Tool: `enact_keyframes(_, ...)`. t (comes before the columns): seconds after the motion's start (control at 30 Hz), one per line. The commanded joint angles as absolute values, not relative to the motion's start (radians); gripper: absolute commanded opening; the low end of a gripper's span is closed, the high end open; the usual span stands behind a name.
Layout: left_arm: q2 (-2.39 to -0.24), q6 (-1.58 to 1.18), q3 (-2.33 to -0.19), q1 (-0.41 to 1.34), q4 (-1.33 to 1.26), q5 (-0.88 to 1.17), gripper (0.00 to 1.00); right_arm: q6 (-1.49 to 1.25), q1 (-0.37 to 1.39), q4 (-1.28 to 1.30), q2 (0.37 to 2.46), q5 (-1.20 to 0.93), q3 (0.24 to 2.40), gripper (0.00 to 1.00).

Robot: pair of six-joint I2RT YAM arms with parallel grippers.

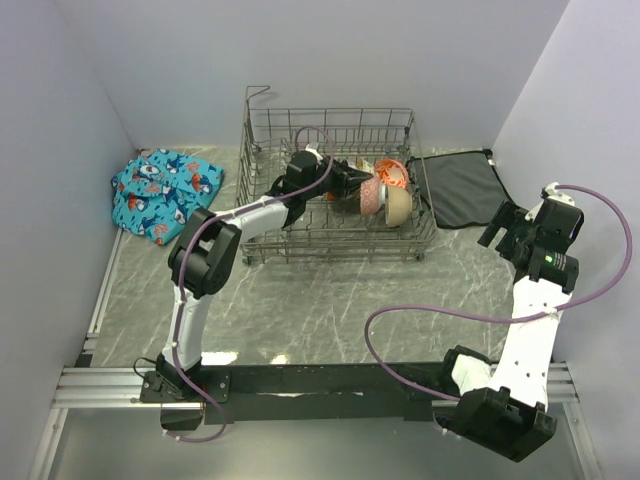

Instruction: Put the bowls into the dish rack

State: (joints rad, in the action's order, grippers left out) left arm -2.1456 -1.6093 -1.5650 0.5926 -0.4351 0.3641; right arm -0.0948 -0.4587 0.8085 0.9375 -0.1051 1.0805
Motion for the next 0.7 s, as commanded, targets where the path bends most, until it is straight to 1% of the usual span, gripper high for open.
enact_keyframes(0.0, -2.183, -1.583, -1.565, 0.594, -0.404, 0.351, 0.01, -0.089, -0.468, 0.792, 0.936, -0.098, 1.081, 1.0)
enact_keyframes(0.67, -2.313, -1.549, -1.657, 0.598, -0.342, 0.327, 0.01, -0.074, -0.468, 0.793, 0.974, -0.098, 1.094, 1.0)
